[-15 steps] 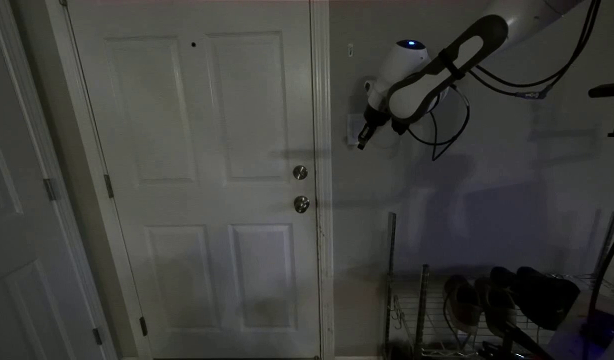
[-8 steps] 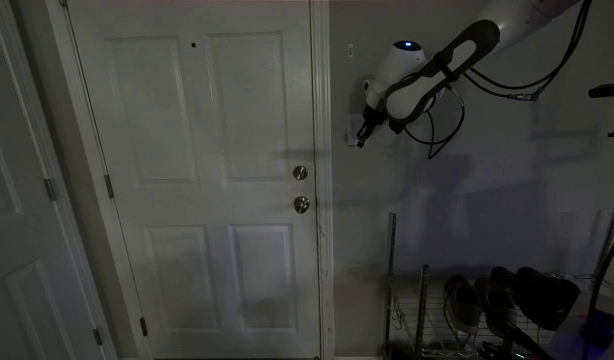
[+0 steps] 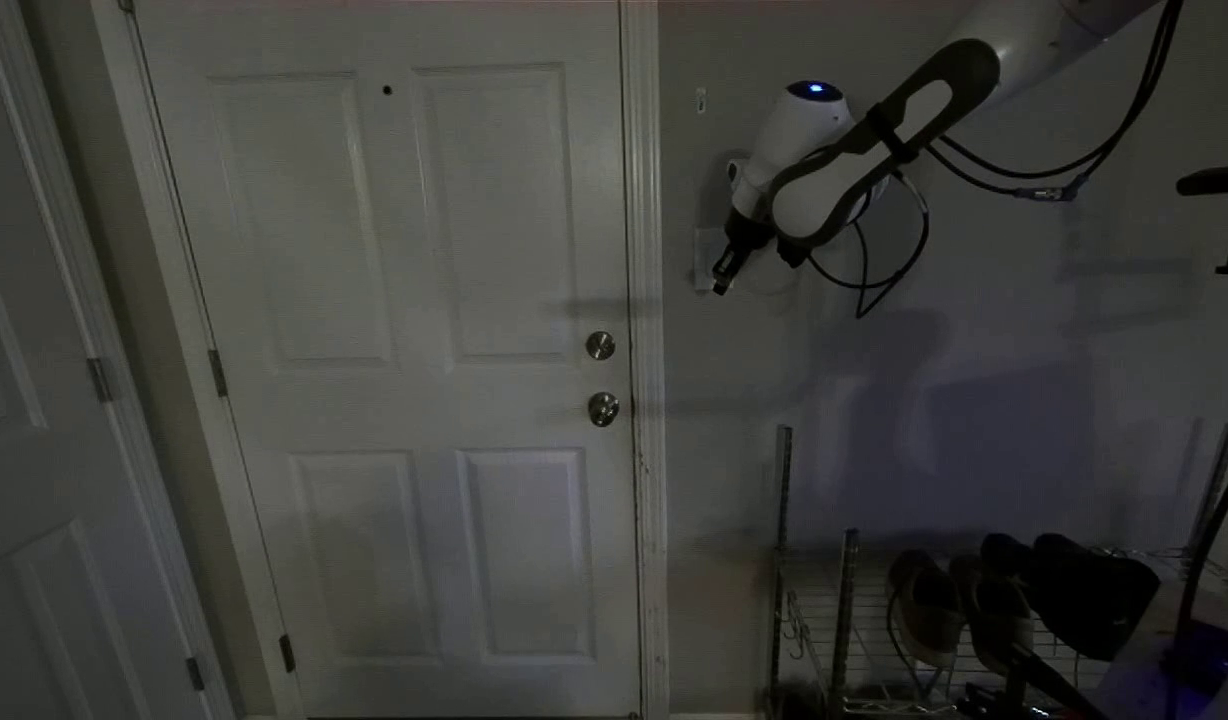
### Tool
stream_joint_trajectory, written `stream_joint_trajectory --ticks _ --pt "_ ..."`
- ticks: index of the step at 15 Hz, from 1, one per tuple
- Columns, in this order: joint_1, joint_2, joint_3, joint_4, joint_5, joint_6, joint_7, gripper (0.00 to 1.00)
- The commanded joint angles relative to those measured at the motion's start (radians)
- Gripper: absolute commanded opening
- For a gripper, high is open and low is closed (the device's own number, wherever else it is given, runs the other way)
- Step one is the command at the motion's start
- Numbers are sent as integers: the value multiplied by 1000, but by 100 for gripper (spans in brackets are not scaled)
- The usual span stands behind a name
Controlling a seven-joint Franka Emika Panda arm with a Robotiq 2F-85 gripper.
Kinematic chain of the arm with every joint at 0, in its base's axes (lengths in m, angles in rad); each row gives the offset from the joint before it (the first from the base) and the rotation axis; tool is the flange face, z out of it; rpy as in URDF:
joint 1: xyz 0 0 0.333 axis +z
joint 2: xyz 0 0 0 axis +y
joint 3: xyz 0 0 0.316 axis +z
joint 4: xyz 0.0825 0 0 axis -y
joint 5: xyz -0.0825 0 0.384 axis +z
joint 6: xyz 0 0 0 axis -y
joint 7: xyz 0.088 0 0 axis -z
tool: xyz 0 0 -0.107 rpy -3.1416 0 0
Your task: Press the switch on top to turn on the light
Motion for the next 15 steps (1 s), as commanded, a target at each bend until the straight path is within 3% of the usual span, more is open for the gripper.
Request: stream_joint_trajectory --ticks 1,8,15 --pt "-7 0 7 1 4 -1 -5 6" --pt "0 62 -55 114 -132 115 118 5" --pt "8 136 -110 211 -186 117 204 6"
